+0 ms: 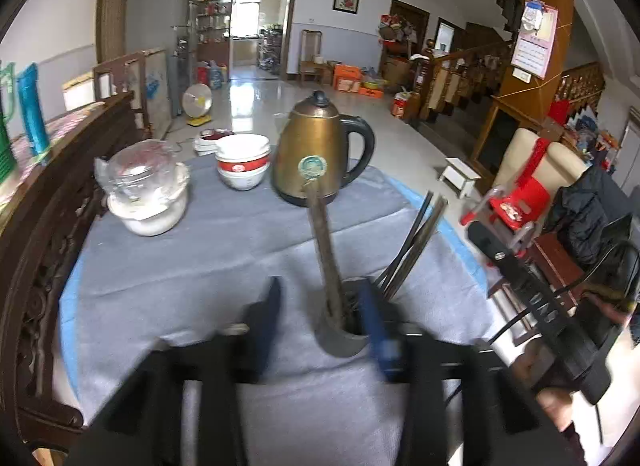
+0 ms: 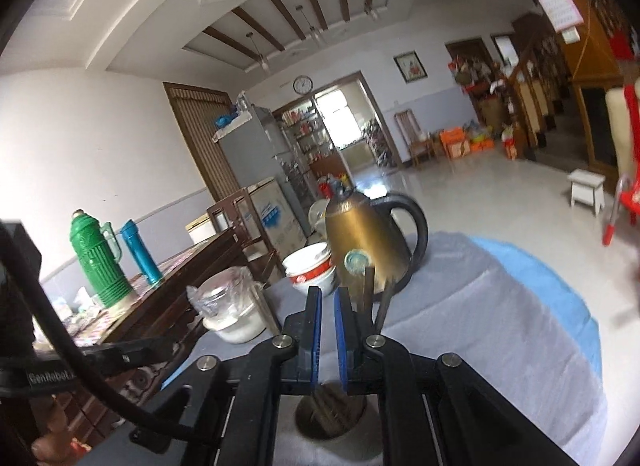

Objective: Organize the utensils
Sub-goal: 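Lower the chopsticks into the holder cup and open both tools, then raise both open tools away from the holder cup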

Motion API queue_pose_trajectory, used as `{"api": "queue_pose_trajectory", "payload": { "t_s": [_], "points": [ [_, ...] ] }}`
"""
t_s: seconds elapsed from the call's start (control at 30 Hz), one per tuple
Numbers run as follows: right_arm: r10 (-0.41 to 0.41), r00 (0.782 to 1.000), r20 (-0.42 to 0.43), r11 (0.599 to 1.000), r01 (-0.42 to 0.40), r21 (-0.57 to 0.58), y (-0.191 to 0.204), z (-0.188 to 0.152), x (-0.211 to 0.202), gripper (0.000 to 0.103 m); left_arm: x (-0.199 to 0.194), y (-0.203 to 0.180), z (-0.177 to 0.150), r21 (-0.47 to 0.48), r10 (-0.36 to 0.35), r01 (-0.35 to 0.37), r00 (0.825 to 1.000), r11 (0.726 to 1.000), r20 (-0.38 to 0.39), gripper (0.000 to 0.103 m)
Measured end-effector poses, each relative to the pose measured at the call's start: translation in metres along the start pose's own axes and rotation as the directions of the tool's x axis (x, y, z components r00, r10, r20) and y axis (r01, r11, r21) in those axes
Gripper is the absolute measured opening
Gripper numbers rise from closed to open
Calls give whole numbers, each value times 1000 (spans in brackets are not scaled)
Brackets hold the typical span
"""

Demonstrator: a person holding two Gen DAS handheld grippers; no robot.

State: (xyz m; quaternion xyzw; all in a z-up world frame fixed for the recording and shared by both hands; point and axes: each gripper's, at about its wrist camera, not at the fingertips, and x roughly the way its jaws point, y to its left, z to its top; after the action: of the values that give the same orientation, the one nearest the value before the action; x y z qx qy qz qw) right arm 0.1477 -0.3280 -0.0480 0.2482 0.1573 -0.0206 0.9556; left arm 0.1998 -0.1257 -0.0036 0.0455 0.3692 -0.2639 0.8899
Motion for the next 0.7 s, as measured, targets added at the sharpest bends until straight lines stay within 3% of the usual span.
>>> {"api": "queue_pose_trajectory", "payload": {
  "t_s": [0.1, 0.2, 0.23, 0.27, 0.33, 0.4, 0.5, 0.7],
  "points": [
    [11, 1000, -2, 999, -11, 38, -6, -6, -14, 10, -11, 2, -16, 22, 63, -63, 998, 998, 11, 64],
    [18, 1000, 0, 998, -18, 66, -10, -14, -30, 19, -21, 3, -29, 35, 145, -146, 989, 989, 34, 76],
    [18, 1000, 1, 997, -18, 71, -9, -15, -35, 29, -26, 3, -33, 44, 181, -183, 982, 982, 49, 77],
    [17, 1000, 6, 997, -18, 76, -8, -18, -42, 46, -29, 3, -36, 51, 204, -207, 977, 977, 59, 79],
    [20, 999, 29, 997, -22, 70, -6, -22, -54, 62, -39, -1, -42, 70, 266, -272, 960, 960, 91, 83],
    [13, 999, 44, 999, -15, 47, 1, -25, -66, 62, -48, -1, -47, 83, 311, -322, 943, 943, 119, 85],
    [17, 998, 55, 999, -19, 28, 10, -27, -81, 62, -65, -6, -54, 111, 389, -411, 904, 905, 178, 91],
    [17, 997, 72, 999, -14, -37, 36, -34, -111, 62, -100, -12, -63, 105, 451, -491, 852, 865, 265, 97]
  ]
}}
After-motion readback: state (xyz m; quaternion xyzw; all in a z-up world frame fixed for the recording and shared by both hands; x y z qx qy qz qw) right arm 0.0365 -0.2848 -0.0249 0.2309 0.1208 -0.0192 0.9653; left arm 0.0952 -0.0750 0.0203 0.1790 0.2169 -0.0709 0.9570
